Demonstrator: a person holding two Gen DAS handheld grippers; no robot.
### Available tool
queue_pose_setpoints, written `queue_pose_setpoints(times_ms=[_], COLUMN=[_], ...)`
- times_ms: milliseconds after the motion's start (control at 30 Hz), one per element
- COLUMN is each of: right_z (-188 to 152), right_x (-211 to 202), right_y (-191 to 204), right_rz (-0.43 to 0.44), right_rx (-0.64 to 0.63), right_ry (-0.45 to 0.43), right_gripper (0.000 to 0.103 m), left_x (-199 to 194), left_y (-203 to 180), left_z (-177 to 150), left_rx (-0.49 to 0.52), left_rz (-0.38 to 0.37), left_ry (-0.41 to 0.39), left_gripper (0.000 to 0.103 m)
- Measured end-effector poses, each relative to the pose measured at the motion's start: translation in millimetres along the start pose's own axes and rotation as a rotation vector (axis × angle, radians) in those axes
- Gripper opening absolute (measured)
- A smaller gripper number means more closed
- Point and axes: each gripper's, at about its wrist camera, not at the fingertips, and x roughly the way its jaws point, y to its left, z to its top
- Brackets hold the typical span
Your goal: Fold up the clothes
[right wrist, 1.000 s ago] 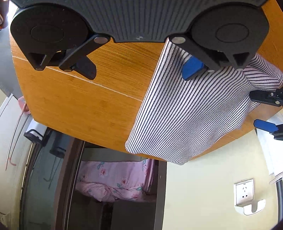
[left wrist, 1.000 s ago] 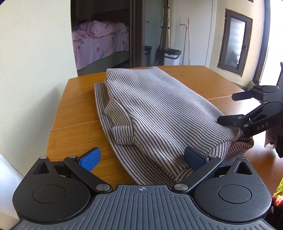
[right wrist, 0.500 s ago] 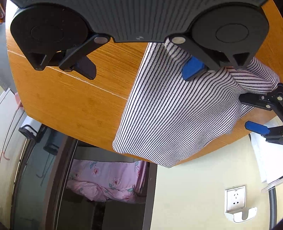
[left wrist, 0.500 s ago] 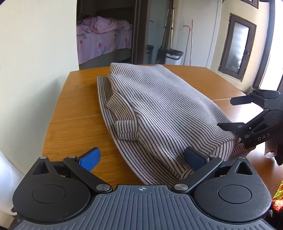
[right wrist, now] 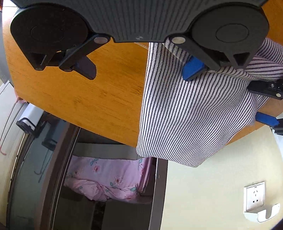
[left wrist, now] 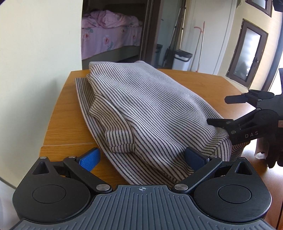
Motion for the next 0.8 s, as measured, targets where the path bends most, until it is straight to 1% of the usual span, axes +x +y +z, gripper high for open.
queue_pose_setpoints(times_ms=[133, 200, 233, 300, 367, 400, 433, 467, 533, 633, 700, 733, 800], right_z=[11.1, 17.0, 20.1, 25.8, 26.9, 25.4, 21.6, 15.5, 2.7, 4.1, 5.5, 4.9, 3.1], right_x=[10.4, 8.6, 6.1, -5.6, -15.8, -18.6, -19.2, -18.9, -20.7, -31.9, -48.6, -58.6, -77.1], right_y=[-1.8, 1.6, 3.2, 7.7, 9.5, 10.7, 13.9, 18.5, 26.2, 26.8, 32.1, 37.3, 51.2], right_rz=[0.009, 0.006, -0.001, -0.02, 0.013, 0.038, 0.062, 0.067, 0.051, 0.065, 0.076, 0.098, 0.193], right_rx=[-0.005, -0.031, -0.048, -0.079, -0.062, -0.05, -0.055, -0.077, -0.122, -0.147, -0.2, -0.235, -0.305], right_ry=[0.032, 0.047, 0.042, -0.018, -0.059, -0.062, -0.05, -0.044, -0.056, -0.037, -0.056, -0.077, -0.101], right_gripper=[0.103, 0.103, 0.103, 0.103, 0.103, 0.102, 0.096, 0.09, 0.09, 0.09, 0.089, 0.088, 0.088], left_x=[6.4, 6.2, 5.5, 4.7, 3.0, 1.6, -0.3, -3.2, -11.0, -23.6, -31.3, -35.0, -41.8], left_y=[5.4, 5.2, 4.9, 6.2, 8.0, 8.7, 9.0, 9.1, 9.1, 10.3, 11.5, 11.5, 9.8], left_z=[8.1, 9.1, 8.8, 7.9, 6.0, 4.6, 3.0, 1.0, -3.6, -9.9, -12.7, -14.6, -20.1], left_rx=[-0.009, -0.01, -0.012, -0.017, -0.025, -0.03, -0.032, -0.028, -0.006, 0.035, 0.067, 0.088, 0.138], left_rz=[0.004, 0.003, 0.005, 0.007, 0.01, 0.013, 0.017, 0.023, 0.037, 0.057, 0.083, 0.1, 0.139], left_ry=[0.016, 0.027, 0.03, 0.031, 0.028, 0.025, 0.023, 0.019, 0.014, 0.008, 0.003, 0.002, 0.005], left_gripper=[0.103, 0.103, 0.103, 0.103, 0.103, 0.103, 0.103, 0.103, 0.103, 0.103, 0.103, 0.103, 0.103])
